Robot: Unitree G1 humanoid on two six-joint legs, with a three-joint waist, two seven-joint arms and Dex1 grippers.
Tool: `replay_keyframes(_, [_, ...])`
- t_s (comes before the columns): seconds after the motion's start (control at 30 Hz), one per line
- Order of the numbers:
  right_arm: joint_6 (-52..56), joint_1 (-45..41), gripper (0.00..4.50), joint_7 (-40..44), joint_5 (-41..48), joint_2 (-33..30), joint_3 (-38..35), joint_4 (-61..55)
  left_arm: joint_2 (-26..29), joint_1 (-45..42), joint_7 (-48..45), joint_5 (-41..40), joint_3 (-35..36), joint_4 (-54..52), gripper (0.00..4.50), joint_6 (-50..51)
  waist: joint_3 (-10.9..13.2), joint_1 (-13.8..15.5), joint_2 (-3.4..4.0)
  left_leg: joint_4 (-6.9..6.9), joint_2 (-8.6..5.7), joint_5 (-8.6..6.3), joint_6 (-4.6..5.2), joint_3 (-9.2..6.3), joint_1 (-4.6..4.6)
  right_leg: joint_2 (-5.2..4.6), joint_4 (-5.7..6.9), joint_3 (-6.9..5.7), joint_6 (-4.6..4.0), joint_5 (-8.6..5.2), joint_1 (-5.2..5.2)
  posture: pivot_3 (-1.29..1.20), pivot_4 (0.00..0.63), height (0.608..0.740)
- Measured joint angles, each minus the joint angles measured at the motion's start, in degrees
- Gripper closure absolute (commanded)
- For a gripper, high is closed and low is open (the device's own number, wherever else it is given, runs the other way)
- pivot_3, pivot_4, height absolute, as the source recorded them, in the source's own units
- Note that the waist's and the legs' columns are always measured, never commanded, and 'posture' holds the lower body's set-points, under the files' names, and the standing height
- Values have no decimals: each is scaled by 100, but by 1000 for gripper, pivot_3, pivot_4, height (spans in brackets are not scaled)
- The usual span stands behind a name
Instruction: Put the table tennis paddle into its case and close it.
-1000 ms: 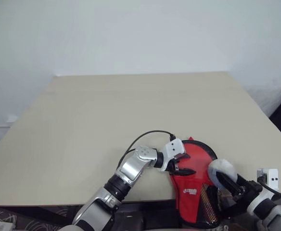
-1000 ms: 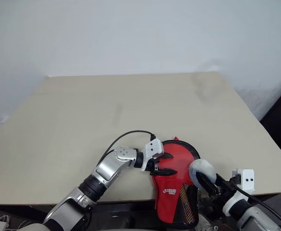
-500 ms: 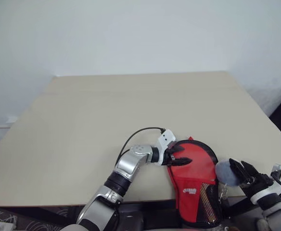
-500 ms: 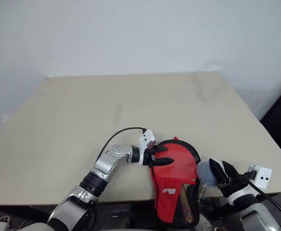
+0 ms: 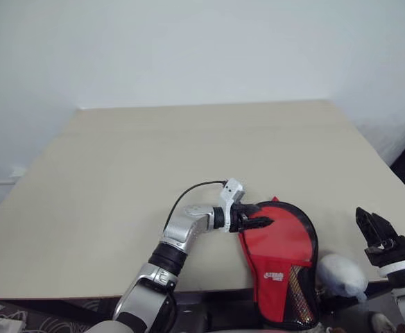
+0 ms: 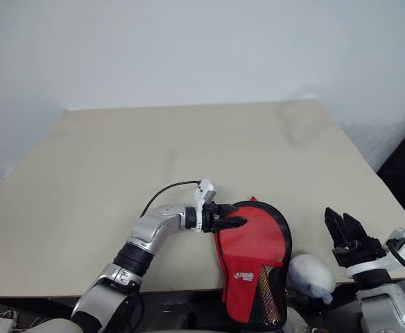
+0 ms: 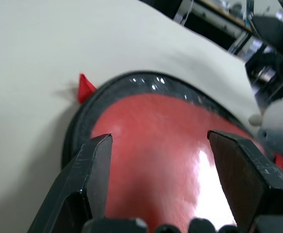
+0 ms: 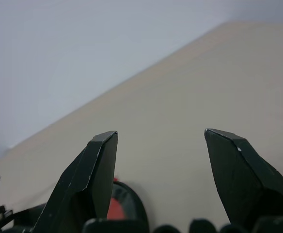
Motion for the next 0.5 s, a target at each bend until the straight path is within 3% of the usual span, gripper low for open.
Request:
replay_keyframes(0.3, [99,-481,1421,-154,278,-216,265,-187,566,-242,-258,-410,428,-536,1182,378,30,1,1,1,0,1,0,2,1,2,2,6,0,3,2,0,0,740])
replay_keyframes(0.5, [426,-1224,1421,-367,1527,-1047,-137,-254,1434,-236,-651,-644,635,-1195,1182,547,48,-7,0,-5,0,2,2,4,4,5,6,13,-5,7,1,0,0,740])
